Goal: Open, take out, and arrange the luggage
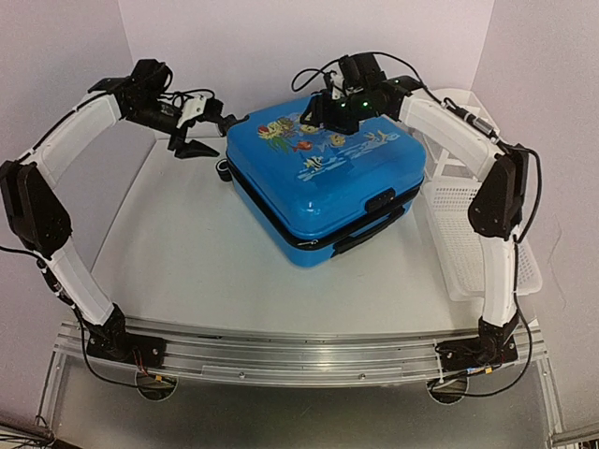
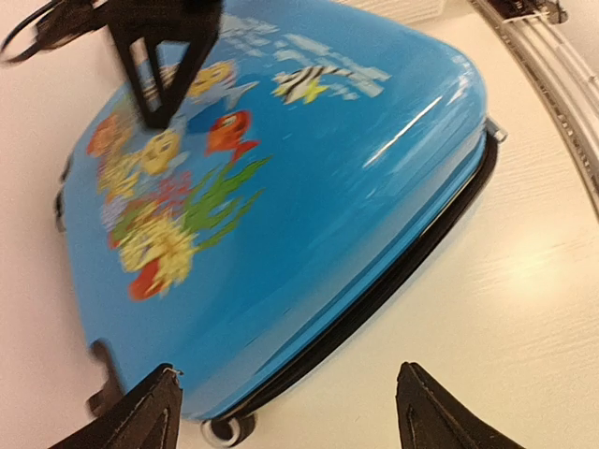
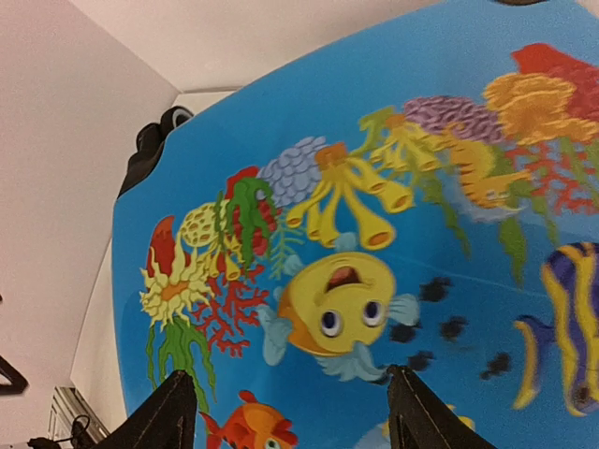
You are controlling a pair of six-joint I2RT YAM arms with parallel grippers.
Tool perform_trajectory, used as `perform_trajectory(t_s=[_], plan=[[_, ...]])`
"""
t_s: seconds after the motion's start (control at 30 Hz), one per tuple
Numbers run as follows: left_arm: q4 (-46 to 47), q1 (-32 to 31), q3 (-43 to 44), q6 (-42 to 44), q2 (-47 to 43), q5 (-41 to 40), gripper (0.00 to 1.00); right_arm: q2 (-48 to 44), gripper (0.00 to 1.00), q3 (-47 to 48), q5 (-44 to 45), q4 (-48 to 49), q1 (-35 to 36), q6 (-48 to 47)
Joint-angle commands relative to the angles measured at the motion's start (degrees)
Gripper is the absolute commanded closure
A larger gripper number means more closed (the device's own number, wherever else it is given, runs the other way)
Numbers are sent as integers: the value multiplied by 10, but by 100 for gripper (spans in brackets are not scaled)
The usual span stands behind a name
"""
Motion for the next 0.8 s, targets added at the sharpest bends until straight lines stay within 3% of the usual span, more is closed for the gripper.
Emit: perform_trajectory(t_s=[0.0, 0.2, 0.3, 0.43, 0.53, 0.77], plan=[[-142, 52, 111, 117, 81, -17, 18, -86, 35, -28, 35, -15, -5, -6], [36, 63, 157, 189, 180, -73, 1, -129, 34, -99, 60, -15, -4, -7], [68, 63, 246, 202, 256, -81, 0, -141, 34, -127, 61, -15, -5, -1], [144, 65, 347, 154, 329, -105, 0, -152, 34, -154, 55, -15, -5, 10], [150, 71, 377, 167, 349, -102, 0, -155, 34, -169, 56, -14, -4, 17], [90, 66, 371, 298, 373, -107, 2, -137, 34, -165, 52, -15, -4, 15]])
